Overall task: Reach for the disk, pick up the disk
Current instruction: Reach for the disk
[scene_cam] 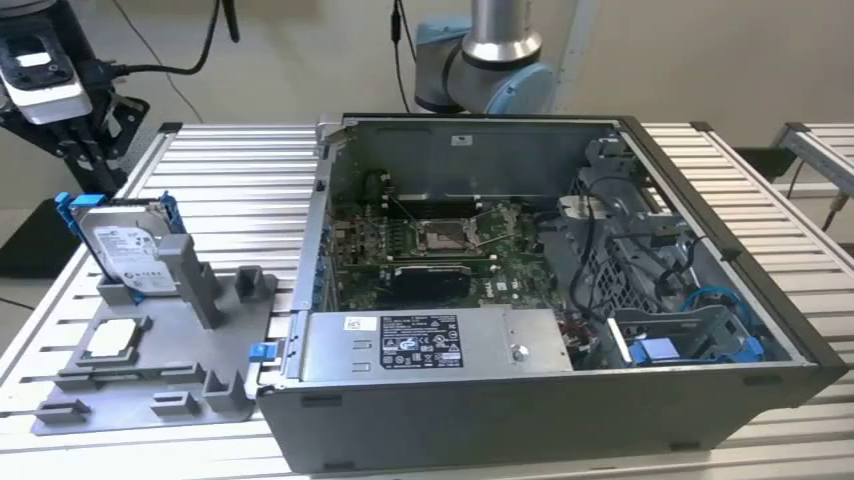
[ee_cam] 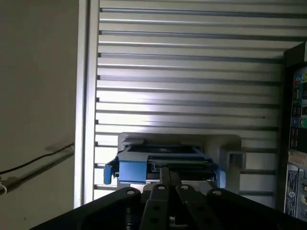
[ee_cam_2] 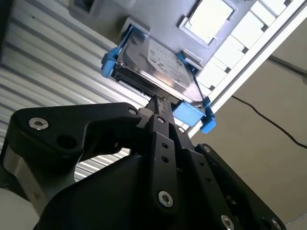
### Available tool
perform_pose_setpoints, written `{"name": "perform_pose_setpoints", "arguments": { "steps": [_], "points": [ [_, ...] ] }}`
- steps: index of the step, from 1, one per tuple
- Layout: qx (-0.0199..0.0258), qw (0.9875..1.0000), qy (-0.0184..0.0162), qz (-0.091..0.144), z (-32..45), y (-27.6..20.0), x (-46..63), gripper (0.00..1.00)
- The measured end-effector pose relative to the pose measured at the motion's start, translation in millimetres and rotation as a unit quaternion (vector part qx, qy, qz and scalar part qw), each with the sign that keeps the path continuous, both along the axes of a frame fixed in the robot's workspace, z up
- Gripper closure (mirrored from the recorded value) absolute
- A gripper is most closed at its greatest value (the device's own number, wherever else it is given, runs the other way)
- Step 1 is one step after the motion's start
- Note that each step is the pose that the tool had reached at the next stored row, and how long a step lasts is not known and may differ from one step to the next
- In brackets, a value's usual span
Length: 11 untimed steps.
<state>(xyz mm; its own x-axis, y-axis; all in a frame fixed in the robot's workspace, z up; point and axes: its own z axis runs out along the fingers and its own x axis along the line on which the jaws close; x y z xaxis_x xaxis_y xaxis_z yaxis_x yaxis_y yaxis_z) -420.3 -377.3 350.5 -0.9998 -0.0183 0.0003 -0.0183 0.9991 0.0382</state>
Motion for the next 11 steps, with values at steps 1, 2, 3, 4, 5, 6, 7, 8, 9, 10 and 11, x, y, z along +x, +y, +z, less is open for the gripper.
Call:
{"name": "perform_pose_setpoints", "arguments": {
  "steps": [1,2,3,4,5,6,7,8,9,10,11],
  "points": [
    [0.0000,1.0000,0.0000,0.000,0.0,-0.1,-4.4,1.00],
    [0.0000,1.0000,-0.0001,0.000,-0.1,-0.3,-8.6,1.00],
    [0.0000,1.0000,0.0000,0.000,0.0,-0.4,-12.0,1.00],
    [0.0000,1.0000,0.0000,0.000,0.0,-0.9,-14.2,1.00],
    [0.0000,1.0000,0.0000,0.000,0.0,-2.1,-15.0,1.00],
    [0.0000,1.0000,0.0000,0.000,0.0,-3.5,-15.7,1.00],
    [0.0000,1.0000,0.0000,0.000,0.0,-5.9,-16.5,1.00],
    [0.0000,1.0000,0.0000,0.000,0.0,-8.4,-17.4,1.00],
    [0.0000,1.0000,0.0000,0.000,-0.1,-10.9,-17.9,1.00],
    [0.0000,1.0000,0.0000,0.000,-0.1,-12.4,-18.0,1.00],
    [0.0000,1.0000,0.0000,0.000,-0.1,-12.5,-18.0,1.00]
  ]
}}
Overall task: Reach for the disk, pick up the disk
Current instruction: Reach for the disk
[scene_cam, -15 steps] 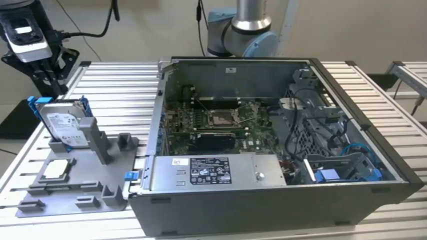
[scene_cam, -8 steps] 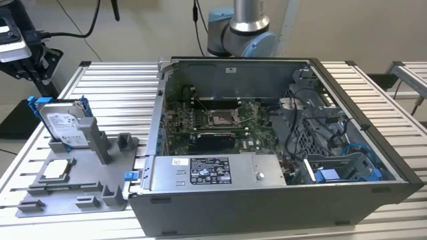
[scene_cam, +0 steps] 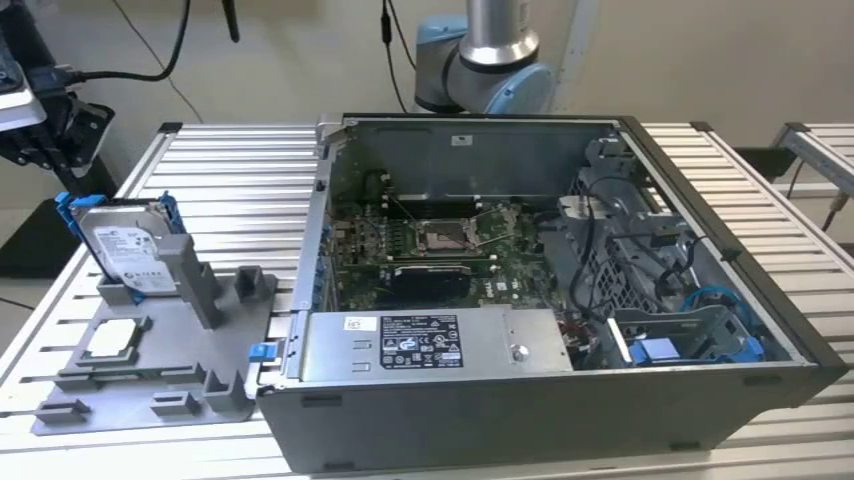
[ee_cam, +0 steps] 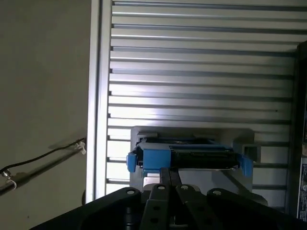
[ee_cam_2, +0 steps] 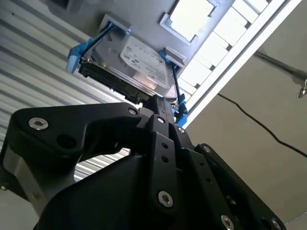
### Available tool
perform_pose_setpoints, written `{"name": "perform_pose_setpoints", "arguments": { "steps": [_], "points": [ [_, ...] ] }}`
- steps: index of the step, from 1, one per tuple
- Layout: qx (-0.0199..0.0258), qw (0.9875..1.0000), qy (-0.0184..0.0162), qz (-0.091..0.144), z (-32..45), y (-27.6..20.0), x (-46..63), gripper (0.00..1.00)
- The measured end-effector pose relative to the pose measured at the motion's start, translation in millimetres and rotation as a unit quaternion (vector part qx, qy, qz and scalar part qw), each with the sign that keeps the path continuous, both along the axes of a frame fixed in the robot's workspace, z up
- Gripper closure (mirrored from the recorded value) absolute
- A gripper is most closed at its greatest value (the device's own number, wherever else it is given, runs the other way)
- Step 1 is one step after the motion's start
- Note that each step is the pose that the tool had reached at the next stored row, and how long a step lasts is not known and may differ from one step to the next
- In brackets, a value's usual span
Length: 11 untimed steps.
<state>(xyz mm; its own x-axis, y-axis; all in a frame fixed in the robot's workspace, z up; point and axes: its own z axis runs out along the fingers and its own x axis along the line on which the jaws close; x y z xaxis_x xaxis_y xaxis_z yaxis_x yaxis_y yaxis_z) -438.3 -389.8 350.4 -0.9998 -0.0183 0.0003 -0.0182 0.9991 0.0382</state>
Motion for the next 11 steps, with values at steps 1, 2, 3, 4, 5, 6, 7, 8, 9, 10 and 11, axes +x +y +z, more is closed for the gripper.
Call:
{"name": "perform_pose_setpoints", "arguments": {
  "steps": [1,2,3,4,5,6,7,8,9,10,11],
  "points": [
    [0.0000,1.0000,0.0000,0.000,0.0,0.0,0.0,1.00],
    [0.0000,1.0000,0.0000,0.000,0.0,0.0,0.1,1.00],
    [0.0000,1.0000,0.0000,0.000,0.0,0.0,0.5,1.00],
    [0.0000,1.0000,0.0001,0.000,0.1,0.0,1.0,1.00],
    [0.0000,1.0000,0.0000,0.000,0.0,0.0,1.6,1.00],
    [0.0000,1.0000,0.0000,0.000,0.0,0.0,2.2,1.00],
    [0.0000,1.0000,0.0000,0.000,0.0,0.0,2.3,1.00],
    [0.0000,1.0000,0.0000,0.000,0.0,0.0,2.3,1.00],
    [0.0000,1.0000,0.0000,0.000,0.0,0.0,2.3,1.00],
    [0.0000,1.0000,0.0000,0.000,-0.1,0.0,2.4,1.00],
    [0.0000,1.0000,0.0000,0.000,0.0,0.0,2.5,1.00]
  ]
}}
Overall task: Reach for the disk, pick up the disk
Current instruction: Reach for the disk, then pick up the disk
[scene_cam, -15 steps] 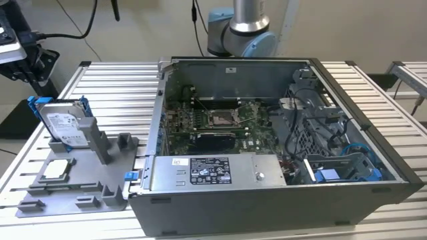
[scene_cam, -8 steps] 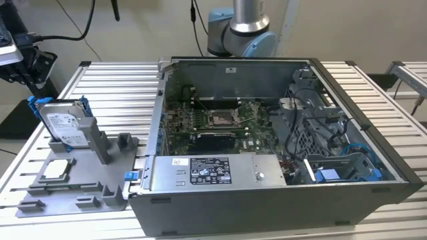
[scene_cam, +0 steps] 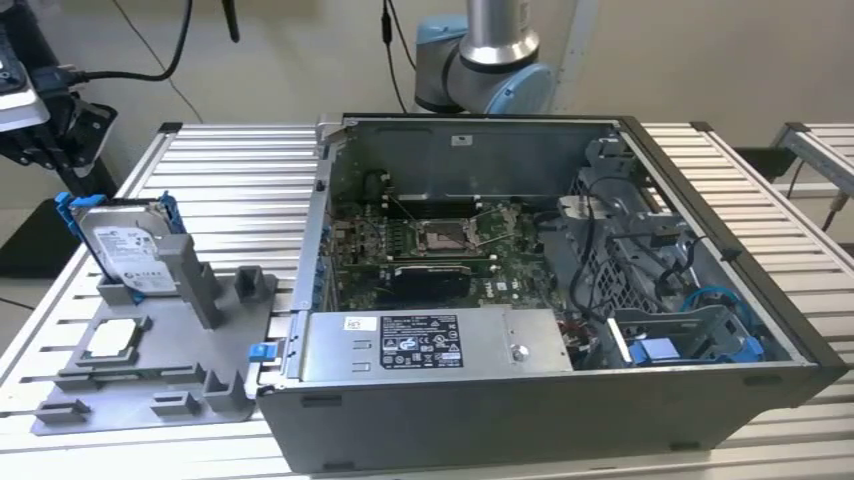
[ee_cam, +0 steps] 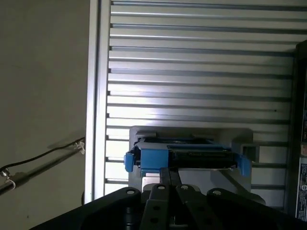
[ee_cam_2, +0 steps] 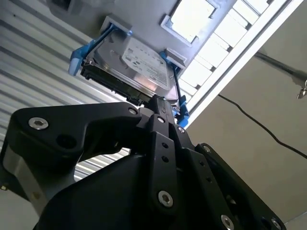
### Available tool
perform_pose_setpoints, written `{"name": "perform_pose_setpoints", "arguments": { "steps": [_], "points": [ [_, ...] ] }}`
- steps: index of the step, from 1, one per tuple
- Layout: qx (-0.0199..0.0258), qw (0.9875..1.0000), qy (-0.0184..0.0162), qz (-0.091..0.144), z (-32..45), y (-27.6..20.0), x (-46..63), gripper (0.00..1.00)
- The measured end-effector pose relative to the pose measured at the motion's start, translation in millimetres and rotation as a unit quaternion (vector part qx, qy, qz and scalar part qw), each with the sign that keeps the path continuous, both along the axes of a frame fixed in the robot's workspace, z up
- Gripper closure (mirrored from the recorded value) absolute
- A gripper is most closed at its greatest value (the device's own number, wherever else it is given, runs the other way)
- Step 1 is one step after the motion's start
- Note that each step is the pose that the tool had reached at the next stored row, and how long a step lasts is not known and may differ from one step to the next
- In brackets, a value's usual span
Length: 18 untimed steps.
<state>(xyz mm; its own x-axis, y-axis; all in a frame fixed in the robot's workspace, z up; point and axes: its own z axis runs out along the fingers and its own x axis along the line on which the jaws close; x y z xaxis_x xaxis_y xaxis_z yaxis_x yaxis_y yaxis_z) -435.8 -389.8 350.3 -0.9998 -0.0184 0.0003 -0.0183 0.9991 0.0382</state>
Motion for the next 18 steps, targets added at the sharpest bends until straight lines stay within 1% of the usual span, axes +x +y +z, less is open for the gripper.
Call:
{"name": "perform_pose_setpoints", "arguments": {
  "steps": [7,9,11,15,18],
  "points": [
    [0.0000,1.0000,0.0000,0.004,0.0,0.0,0.1,1.00],
    [0.0000,0.9999,0.0000,0.011,0.0,0.0,0.2,1.00],
    [0.0000,0.9997,0.0000,0.024,0.0,0.0,0.2,1.00],
    [0.0000,0.9986,0.0000,0.054,0.0,0.0,0.2,1.00],
    [0.0000,0.9970,0.0000,0.078,0.0,0.0,0.2,1.00]
  ]
}}
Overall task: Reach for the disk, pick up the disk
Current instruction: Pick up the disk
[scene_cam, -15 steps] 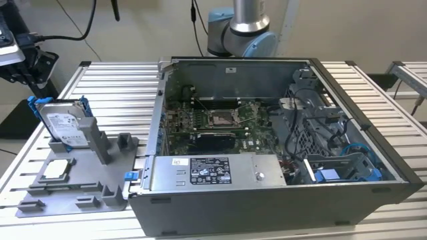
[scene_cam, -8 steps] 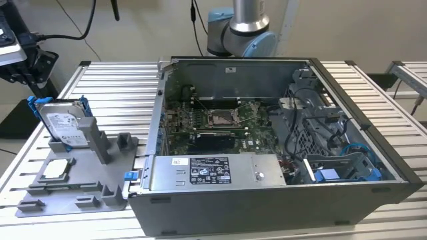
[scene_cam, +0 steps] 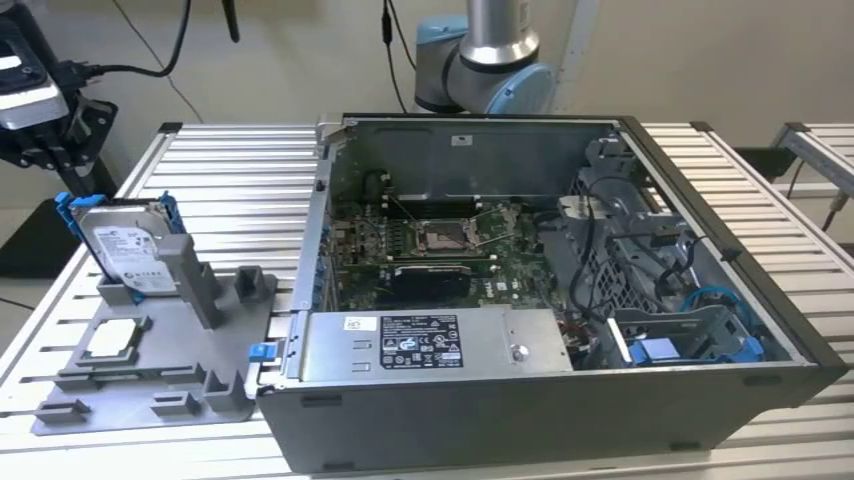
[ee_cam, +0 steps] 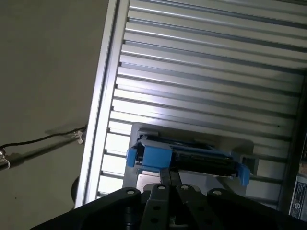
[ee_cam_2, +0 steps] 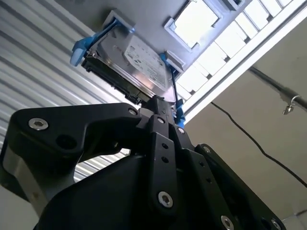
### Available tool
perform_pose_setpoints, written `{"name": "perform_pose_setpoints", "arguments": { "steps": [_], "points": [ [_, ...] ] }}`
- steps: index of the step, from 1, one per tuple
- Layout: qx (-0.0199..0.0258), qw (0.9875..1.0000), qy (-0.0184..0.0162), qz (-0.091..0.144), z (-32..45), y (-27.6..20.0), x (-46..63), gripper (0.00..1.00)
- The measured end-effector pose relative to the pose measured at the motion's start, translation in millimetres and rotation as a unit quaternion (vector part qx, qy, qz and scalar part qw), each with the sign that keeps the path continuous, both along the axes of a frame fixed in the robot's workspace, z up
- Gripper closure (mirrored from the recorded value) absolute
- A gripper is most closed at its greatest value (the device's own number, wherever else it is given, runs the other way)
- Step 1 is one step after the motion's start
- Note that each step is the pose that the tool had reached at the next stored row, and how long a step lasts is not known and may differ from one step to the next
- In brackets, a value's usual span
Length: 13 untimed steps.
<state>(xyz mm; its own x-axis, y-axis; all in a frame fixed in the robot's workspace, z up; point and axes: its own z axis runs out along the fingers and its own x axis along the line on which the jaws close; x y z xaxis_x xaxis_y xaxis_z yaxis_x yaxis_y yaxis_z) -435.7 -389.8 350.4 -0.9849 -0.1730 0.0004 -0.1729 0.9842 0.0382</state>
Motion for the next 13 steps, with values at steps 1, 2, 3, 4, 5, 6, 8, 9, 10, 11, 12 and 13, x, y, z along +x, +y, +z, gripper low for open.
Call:
{"name": "perform_pose_setpoints", "arguments": {
  "steps": [1,2,3,4,5,6,8,9,10,11,12,13],
  "points": [
    [0.0000,1.0000,0.0000,0.008,0.0,0.0,0.0,1.00],
    [0.0000,0.9999,0.0000,0.016,0.0,0.0,0.0,1.00],
    [0.0000,0.9997,0.0000,0.024,0.0,0.0,0.0,1.00],
    [0.0000,0.9995,0.0000,0.033,0.0,0.0,0.0,1.00],
    [0.0000,0.9991,0.0000,0.042,0.0,0.0,0.0,1.00],
    [0.0000,0.9987,0.0000,0.051,0.0,0.0,0.0,1.00],
    [0.0000,0.9977,0.0000,0.068,0.0,0.0,0.0,1.00],
    [0.0000,0.9970,0.0000,0.078,0.0,0.0,0.0,1.00],
    [0.0000,0.9962,0.0000,0.087,0.0,0.0,0.0,1.00],
    [0.0000,0.9954,0.0000,0.096,0.0,0.0,0.0,1.00],
    [0.0000,0.9944,0.0000,0.105,0.0,0.0,0.0,1.00],
    [0.0000,0.9934,0.0000,0.114,0.0,0.0,0.0,1.00]
  ]
}}
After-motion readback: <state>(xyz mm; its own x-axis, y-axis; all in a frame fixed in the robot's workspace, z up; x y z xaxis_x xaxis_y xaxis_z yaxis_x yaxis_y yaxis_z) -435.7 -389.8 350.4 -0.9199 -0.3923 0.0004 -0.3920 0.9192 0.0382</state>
